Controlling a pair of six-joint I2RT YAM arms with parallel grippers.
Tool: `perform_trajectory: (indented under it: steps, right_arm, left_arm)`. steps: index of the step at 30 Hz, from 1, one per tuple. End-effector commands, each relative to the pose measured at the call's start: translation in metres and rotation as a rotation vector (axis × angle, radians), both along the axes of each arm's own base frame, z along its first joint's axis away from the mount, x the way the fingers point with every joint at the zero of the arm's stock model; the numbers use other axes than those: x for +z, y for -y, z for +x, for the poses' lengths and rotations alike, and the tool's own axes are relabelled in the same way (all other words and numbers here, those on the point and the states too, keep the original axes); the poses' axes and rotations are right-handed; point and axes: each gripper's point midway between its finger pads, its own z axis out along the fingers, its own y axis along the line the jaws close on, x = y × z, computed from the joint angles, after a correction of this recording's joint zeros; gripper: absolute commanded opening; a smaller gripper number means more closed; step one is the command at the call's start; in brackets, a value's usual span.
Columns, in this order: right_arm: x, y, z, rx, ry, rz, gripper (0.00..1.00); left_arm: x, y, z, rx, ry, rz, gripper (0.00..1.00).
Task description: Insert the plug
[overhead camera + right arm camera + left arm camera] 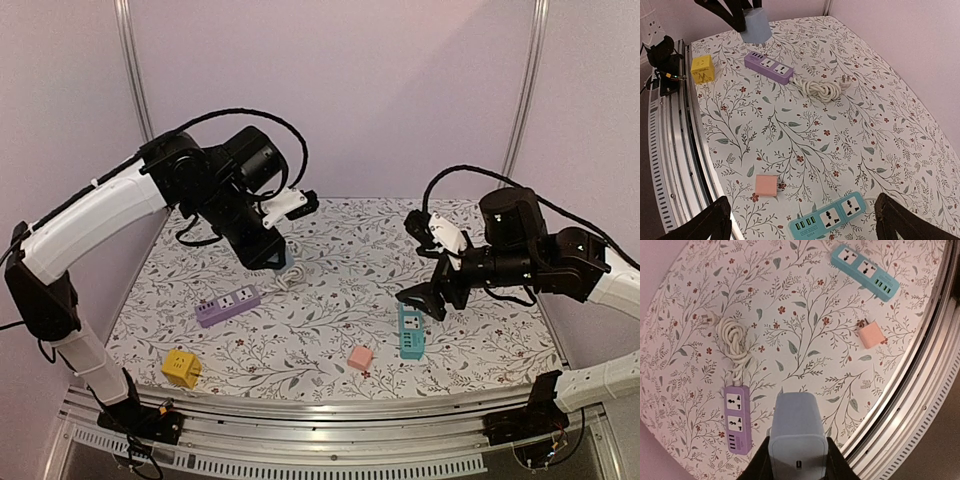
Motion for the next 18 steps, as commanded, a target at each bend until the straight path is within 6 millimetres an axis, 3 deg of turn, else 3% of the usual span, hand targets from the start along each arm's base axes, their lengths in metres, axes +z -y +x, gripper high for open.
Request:
perform_trajectory:
  steps: [1,7,18]
  right_arm:
    - [-0.017,0.002,-0.004,0.009,-0.021,-0.05,0.99]
    - [-0.023,0.006,-0.006,0.008,-0.045,-0.081,0.99]
    - [-0.03,0.031,-0.018,-0.04,-0.079,-0.097,0.99]
  left_arm:
    - [-0.015,-0.04,0.007,-0.154,0.041,0.176,0.0]
    - [-0.054,-0.071,0.025,-0.17,-0.064,0.269,0.0]
    - [-0.105,-0.099,0.054,-0.226,-0.237,0.273,0.0]
